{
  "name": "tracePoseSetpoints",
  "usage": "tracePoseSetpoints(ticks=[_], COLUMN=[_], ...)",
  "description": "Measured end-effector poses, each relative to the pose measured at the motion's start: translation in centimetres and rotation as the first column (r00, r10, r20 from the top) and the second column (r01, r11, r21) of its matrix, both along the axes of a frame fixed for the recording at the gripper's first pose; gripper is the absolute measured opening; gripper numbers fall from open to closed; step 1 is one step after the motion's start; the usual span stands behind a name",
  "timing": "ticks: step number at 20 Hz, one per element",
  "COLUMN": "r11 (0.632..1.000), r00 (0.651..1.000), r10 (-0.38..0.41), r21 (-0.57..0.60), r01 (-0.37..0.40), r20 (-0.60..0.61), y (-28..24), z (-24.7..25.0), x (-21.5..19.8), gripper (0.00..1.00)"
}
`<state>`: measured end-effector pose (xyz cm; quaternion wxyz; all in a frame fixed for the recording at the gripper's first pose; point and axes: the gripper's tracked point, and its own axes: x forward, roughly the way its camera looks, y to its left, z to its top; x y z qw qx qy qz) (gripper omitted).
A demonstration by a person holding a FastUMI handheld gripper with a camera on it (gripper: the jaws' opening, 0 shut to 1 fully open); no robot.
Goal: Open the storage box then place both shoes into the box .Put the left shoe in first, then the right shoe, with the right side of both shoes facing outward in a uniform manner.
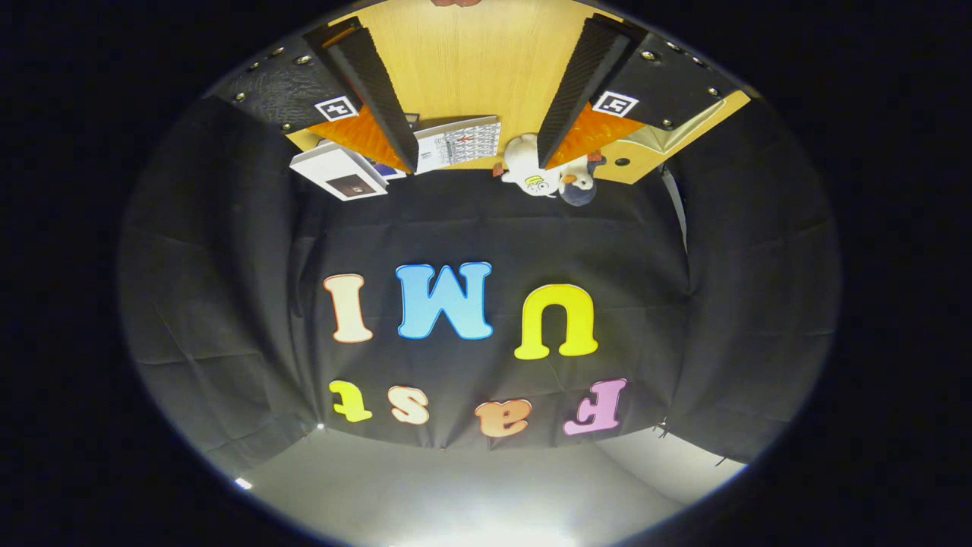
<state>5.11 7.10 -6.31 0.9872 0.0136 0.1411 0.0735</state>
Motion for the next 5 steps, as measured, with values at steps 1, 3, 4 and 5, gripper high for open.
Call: tracePoseSetpoints(ticks=[1, 3, 4, 5], r11=[1.000, 1.000, 1.000, 0.999], r00=[1.000, 0.999, 0.998, 0.998], r10=[-0.006, -0.024, -0.029, -0.031], r21=[-0.001, 0.004, 0.010, 0.014], r01=[0.006, 0.024, 0.028, 0.030], r20=[0.015, 0.044, 0.054, 0.058], y=[-0.5, -1.5, -2.1, -2.2], z=[0.2, 0.7, 1.6, 1.6], x=[0.0, 0.1, -0.1, 0.0], gripper=[0.96, 0.96, 0.96, 0.96])
